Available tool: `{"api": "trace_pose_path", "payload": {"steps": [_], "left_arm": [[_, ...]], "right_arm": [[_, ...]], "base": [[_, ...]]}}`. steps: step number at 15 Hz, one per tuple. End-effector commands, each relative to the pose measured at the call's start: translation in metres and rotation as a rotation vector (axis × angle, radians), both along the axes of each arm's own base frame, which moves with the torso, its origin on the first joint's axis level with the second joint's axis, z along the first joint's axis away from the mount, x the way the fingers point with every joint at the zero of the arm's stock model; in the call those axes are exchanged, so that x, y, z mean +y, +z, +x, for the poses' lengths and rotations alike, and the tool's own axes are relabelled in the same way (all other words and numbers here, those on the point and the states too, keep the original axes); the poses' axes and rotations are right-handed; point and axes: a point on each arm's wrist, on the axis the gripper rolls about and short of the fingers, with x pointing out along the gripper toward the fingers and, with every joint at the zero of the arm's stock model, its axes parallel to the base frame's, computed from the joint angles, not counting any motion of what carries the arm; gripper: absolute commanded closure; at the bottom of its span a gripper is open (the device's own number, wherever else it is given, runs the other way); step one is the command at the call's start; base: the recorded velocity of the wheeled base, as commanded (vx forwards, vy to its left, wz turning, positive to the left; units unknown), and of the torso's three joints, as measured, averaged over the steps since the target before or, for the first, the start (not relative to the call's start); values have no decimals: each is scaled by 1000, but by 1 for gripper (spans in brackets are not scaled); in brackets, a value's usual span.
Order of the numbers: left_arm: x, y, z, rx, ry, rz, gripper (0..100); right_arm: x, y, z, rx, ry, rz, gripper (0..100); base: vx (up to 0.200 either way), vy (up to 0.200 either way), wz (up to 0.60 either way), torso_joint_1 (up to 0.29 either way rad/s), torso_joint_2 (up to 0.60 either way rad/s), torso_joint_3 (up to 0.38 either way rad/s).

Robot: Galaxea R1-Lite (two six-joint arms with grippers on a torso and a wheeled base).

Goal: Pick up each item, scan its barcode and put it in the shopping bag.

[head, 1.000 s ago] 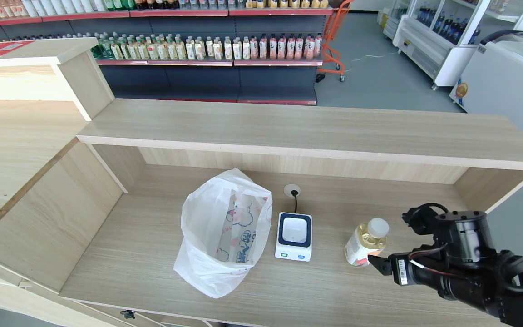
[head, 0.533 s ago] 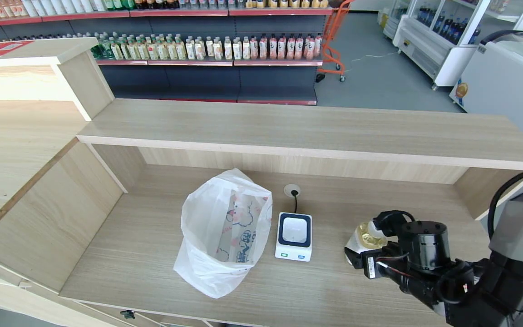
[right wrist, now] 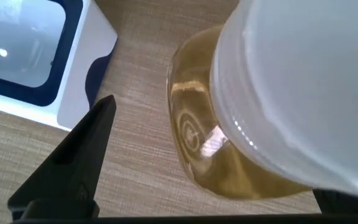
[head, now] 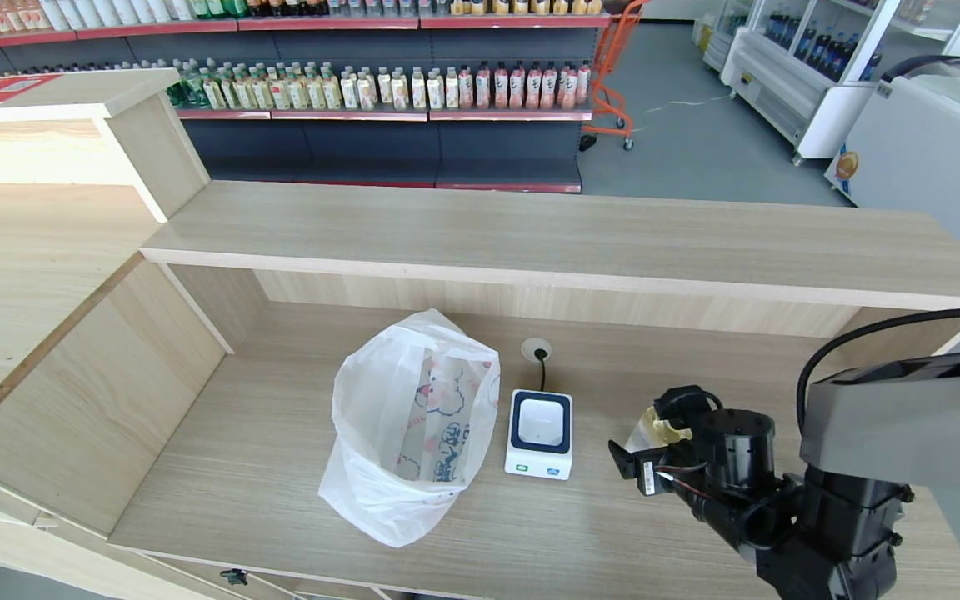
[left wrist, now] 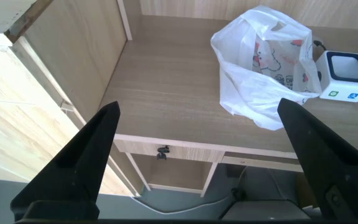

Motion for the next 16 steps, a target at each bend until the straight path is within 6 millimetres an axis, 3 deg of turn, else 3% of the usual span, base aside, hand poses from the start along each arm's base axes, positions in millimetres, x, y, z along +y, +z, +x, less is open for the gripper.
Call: {"api": "trace_pose_path", "payload": {"steps": [1, 4, 5, 13, 15, 16], "left_arm": [[0, 0, 0, 0, 1, 0, 0], [0, 0, 0, 0, 1, 0, 0], [0, 0, 0, 0, 1, 0, 0], [0, 0, 0, 0, 1, 0, 0], [0, 0, 0, 0, 1, 0, 0], [0, 0, 0, 0, 1, 0, 0]], "right_arm": [[6, -2, 15, -44, 2, 15, 0], [10, 0, 30, -98, -5, 34, 0], [8, -1, 30, -100, -6, 28, 100], [3, 3, 31, -115, -13, 0, 100], [-6, 12, 15, -93, -3, 49, 100], [-16, 29, 12, -104, 15, 125, 100]], "base": [[0, 0, 0, 0, 0, 0], [0, 0, 0, 0, 0, 0], [0, 0, 0, 0, 0, 0], [0, 0, 0, 0, 0, 0], [0, 0, 0, 0, 0, 0], [0, 0, 0, 0, 0, 0]]}}
